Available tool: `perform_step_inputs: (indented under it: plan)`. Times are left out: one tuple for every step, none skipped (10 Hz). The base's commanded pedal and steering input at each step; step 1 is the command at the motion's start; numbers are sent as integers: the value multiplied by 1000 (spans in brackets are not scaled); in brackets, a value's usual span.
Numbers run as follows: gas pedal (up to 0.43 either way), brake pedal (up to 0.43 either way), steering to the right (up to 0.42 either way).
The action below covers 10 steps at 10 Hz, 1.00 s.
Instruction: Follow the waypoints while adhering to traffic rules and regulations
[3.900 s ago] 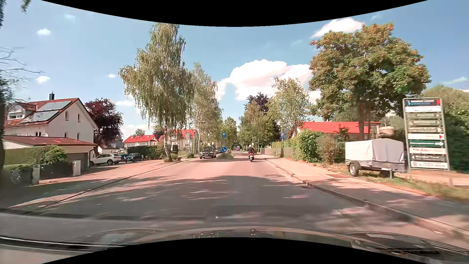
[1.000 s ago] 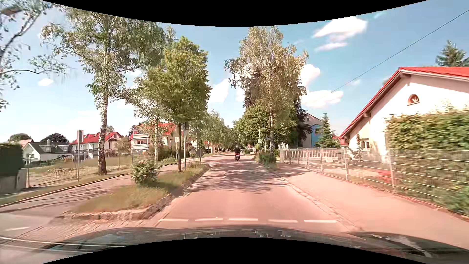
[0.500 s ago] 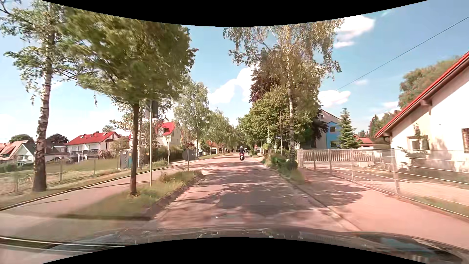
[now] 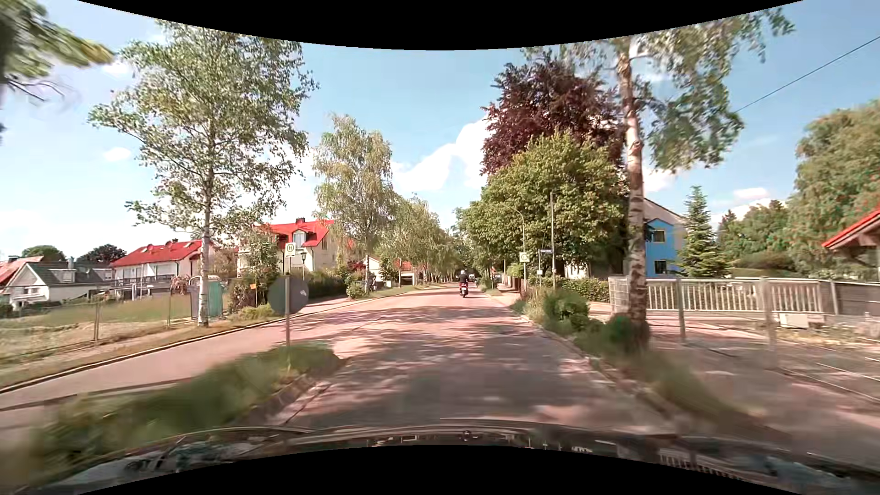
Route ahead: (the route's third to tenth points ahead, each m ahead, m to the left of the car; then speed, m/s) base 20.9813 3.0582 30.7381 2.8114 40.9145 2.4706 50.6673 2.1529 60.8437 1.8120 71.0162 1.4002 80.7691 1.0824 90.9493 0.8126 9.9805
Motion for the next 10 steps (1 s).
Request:
perform_step_inputs:
  plan:
    - [177,12,-21]
    - [189,12,-19]
    - [189,12,-17]
    - [209,12,-14]
    - [209,12,-11]
    - [209,12,-8]
    - [209,12,-4]
    - [209,6,-3]
    - [209,12,-3]
    - [209,12,-2]
